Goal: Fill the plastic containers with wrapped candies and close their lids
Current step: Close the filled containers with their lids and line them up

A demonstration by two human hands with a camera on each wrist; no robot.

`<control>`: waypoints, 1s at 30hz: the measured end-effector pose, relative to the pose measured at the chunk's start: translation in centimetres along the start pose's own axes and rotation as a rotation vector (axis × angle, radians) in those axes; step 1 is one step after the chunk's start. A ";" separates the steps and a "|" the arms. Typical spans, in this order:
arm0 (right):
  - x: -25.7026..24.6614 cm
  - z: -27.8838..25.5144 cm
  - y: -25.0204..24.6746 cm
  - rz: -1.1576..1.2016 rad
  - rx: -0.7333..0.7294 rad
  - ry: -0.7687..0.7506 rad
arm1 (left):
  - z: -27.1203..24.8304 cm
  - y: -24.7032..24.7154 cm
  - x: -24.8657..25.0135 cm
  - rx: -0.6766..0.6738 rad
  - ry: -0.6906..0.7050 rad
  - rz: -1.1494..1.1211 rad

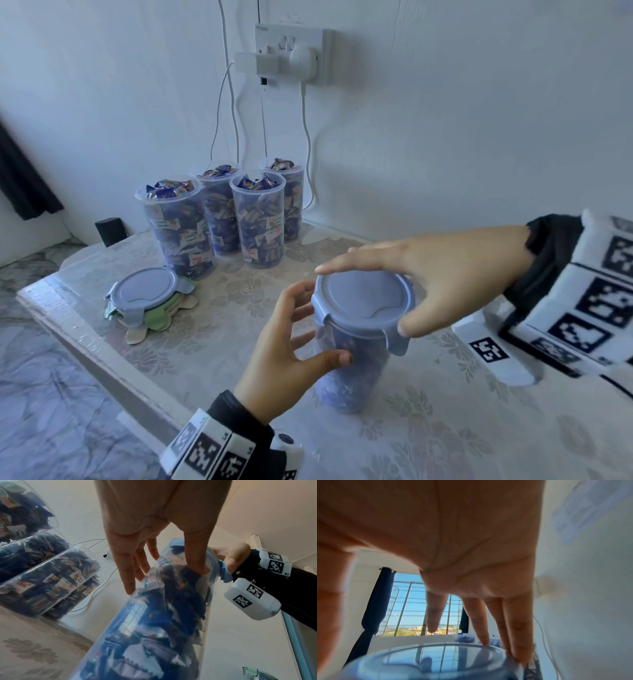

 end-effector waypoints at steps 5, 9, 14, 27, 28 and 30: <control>1.0 0.6 1.4 -0.098 0.101 -0.054 | 0.1 0.0 -0.2 -0.001 0.000 0.006; 1.0 0.4 1.9 -0.141 0.166 -0.091 | -0.1 0.1 0.0 -0.006 0.013 0.022; 1.1 0.5 2.6 -0.236 0.178 -0.069 | -0.3 0.4 0.0 -0.008 0.029 0.021; 4.1 -0.6 4.5 0.453 0.457 -0.089 | -0.1 0.6 1.3 -0.074 0.104 0.032; 4.5 -0.8 4.9 0.534 0.471 -0.073 | -0.1 0.6 1.3 -0.059 0.110 0.028; 5.1 -1.3 5.4 0.618 0.521 -0.059 | -0.2 0.8 1.3 -0.045 0.121 0.029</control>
Point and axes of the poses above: each hand's wrist, its own z-axis towards the middle knuckle, its own y-axis out of the palm, x = y × z, the point moved 6 cm from there along z, towards the middle knuckle, and after that the axes turned 8 degrees about x, right-handed, at the moved point
